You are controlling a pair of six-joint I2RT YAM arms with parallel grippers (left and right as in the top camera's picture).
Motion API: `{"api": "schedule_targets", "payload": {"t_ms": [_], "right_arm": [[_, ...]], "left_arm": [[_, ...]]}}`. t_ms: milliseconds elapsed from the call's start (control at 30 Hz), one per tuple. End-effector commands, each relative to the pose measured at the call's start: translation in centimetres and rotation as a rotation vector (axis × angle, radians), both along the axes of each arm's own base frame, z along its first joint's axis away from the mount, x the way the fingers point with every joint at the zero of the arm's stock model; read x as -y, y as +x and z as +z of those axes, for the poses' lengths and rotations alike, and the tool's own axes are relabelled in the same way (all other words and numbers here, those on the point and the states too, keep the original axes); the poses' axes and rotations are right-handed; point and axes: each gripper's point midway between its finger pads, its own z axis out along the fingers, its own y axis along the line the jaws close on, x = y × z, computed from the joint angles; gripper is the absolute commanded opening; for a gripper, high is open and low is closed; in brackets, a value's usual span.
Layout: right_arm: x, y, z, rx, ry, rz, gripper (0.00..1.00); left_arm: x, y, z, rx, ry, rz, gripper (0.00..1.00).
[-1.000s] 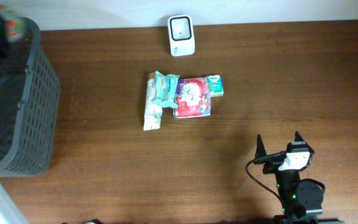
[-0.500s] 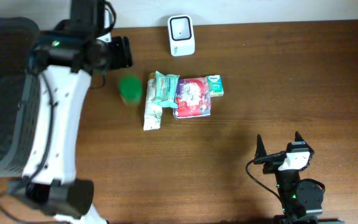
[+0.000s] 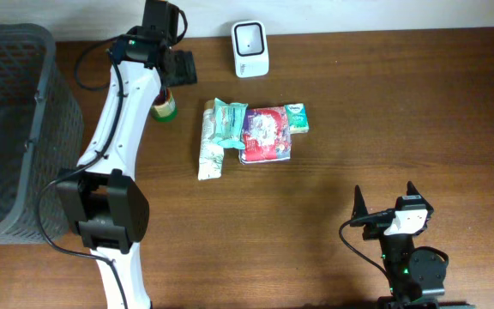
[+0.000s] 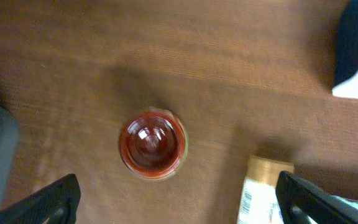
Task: Scan the item barcode
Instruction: 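Carry the jar over the table to the left of the wipes pack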
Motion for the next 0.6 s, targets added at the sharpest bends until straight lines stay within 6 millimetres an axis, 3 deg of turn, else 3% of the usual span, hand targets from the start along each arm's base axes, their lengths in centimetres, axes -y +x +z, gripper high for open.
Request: {"api": "schedule_targets", "payload": {"t_ms": [0,133,200,300,400,567], "right_arm": [[-0.1,0.0,-0.4,-0.006,0.006,0.003,0.99],[-0.1,0.0,-0.4,-0.006,0.006,0.003,0.99],[-0.1,0.0,-0.4,-0.006,0.006,0.003,0.99],[-0.1,0.0,-0.4,-0.006,0.006,0.003,0.99],[-0.1,0.0,-0.4,-0.006,0.006,0.003,0.99],[-0.1,0.0,-0.4,-0.006,0.006,0.003,0.99]], "left_arm": [[-0.9,1.2,-1.9,-0.004,0.064,0.028,0.99],[-1.9,2.6,-6.2,-0.043,0.075,0.051,0.99],[-3.6,3.1,-7.9,-0.058,0.076,0.082,0.99],[-5.3,3.2,-8.7,-0.073,0.03,0.104,0.99],[-4.3,3.2,-9.6,-0.094,-0.076,0.069,1.0],[-2.2,2.7,-13.3,-0.176,-0.17,0.021,0.96]]}}
